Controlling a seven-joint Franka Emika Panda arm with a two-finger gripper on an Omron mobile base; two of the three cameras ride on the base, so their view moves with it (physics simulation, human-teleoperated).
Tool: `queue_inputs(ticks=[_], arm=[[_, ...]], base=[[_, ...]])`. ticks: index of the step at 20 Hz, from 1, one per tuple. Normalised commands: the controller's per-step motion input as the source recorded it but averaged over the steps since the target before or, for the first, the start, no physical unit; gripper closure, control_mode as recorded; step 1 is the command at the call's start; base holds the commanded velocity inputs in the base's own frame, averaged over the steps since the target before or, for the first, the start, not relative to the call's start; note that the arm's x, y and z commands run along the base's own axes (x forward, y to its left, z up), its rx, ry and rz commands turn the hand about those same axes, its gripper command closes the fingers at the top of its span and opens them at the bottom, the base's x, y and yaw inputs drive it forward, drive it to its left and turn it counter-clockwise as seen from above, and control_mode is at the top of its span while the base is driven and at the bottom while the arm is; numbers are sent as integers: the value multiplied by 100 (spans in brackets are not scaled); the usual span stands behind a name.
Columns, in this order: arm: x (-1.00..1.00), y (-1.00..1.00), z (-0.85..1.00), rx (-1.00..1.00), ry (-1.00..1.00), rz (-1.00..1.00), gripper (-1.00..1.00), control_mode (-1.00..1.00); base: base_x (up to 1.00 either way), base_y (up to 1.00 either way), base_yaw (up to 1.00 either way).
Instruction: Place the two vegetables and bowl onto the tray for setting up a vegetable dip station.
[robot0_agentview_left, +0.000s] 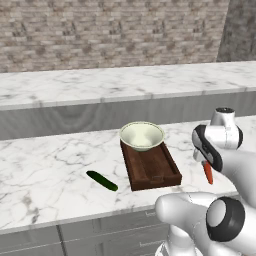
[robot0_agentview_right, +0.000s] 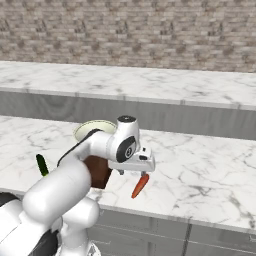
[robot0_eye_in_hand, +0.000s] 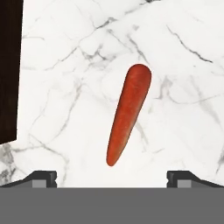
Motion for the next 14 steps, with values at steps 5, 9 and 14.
queue_inputs(ticks=[5, 9, 14], arm=[[23, -17, -30, 7, 16, -2, -100, -100], [15, -7, -35, 5, 7, 0, -100, -100], [15, -11, -32, 4, 2, 0, -100, -100]], base=[[0, 0, 0], [0, 0, 0], [0, 0, 0]])
